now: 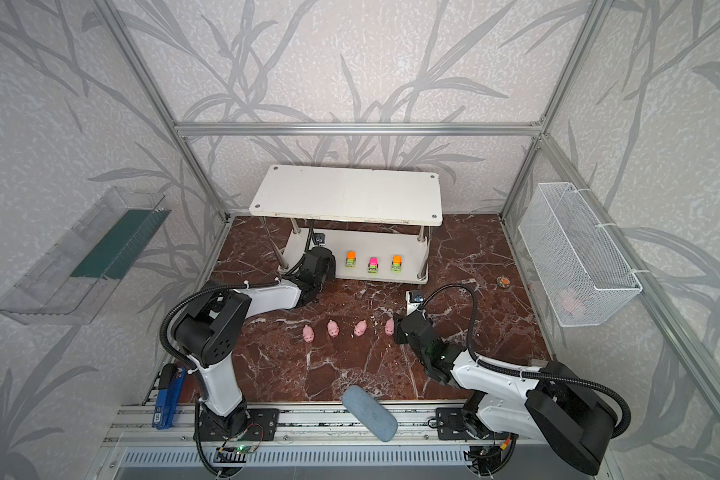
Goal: Place and organize the plastic toys onto the shelf
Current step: 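Move the held truck over the lower shelf beside the orange-topped car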
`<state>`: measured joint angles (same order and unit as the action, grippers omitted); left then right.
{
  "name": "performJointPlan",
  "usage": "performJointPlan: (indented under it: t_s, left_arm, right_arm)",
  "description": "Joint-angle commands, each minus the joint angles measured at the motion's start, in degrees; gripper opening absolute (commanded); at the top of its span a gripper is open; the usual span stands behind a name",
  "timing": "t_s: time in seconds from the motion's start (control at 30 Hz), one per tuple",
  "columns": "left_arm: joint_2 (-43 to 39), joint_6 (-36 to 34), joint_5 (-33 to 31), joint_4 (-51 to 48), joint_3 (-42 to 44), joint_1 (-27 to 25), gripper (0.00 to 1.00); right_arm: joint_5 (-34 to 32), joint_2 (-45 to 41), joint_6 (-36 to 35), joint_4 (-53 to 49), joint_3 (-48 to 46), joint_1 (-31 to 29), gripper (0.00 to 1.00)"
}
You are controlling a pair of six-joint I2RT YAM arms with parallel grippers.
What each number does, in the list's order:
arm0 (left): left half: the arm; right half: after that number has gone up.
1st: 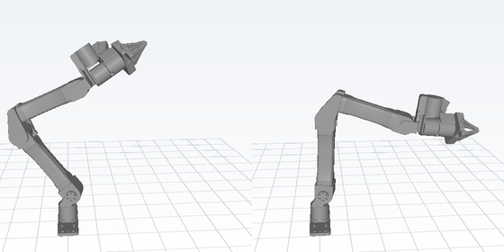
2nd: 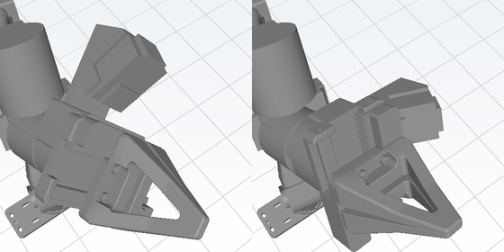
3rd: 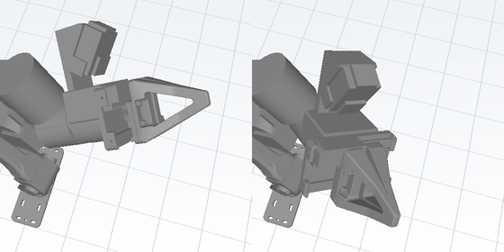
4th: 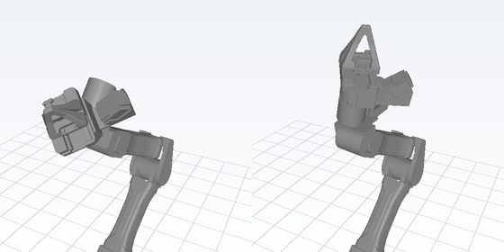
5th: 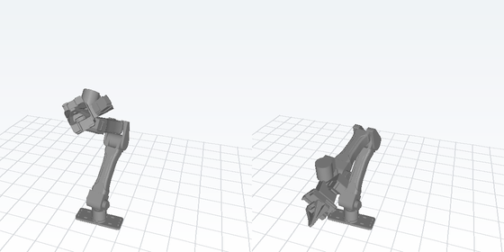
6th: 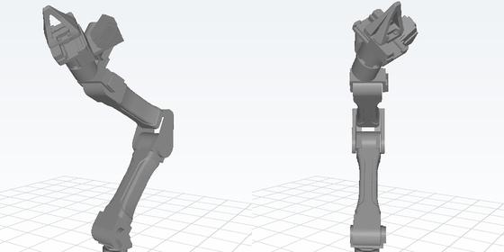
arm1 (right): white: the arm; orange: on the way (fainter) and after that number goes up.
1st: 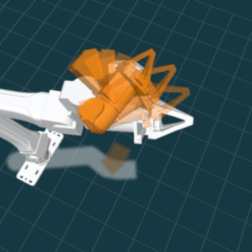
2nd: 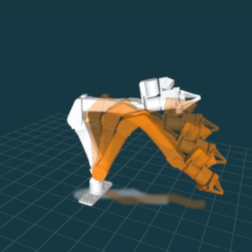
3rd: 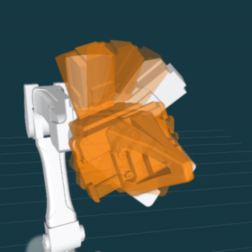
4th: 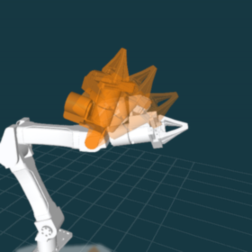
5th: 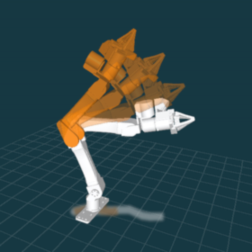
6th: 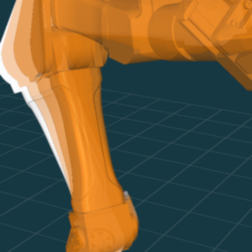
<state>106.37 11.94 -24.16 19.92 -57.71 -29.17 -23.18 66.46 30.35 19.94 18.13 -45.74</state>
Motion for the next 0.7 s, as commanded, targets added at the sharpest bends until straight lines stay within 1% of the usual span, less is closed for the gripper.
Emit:
performJointPlan:
  t_s: [0.0, 0.1, 0.3, 0.43, 0.5, 0.67]
  left_arm:
    - [-2.9, -0.4, -1.1, 1.0, 1.8, 0.2, 0.47]
    - [-4.8, 0.0, -0.8, 1.3, 3.4, 0.2, 0.50]
    - [-8.4, 1.4, -0.7, 1.3, 6.4, 0.1, 0.52]
    - [-9.1, 1.1, -1.4, 1.3, 7.4, 0.2, 0.51]
    - [-9.5, 1.3, -0.8, 1.5, 8.1, 0.2, 0.49]
    - [-9.5, 1.3, 0.3, 2.9, 9.2, 0.3, 0.48]
  right_arm:
    - [0.1, 0.7, 0.6, 1.8, -0.6, 0.3, 0.51]
    - [0.2, 1.1, 0.8, 2.2, -0.6, 0.3, 0.51]
    - [0.5, 1.8, 0.9, 2.9, -0.6, 0.3, 0.51]
    - [0.7, 1.9, 1.0, 3.1, -0.6, 0.3, 0.51]
    - [0.7, 1.7, 1.0, 3.0, -0.6, 0.3, 0.51]
    - [0.4, 1.3, 1.0, 2.9, -1.0, 0.3, 0.51]
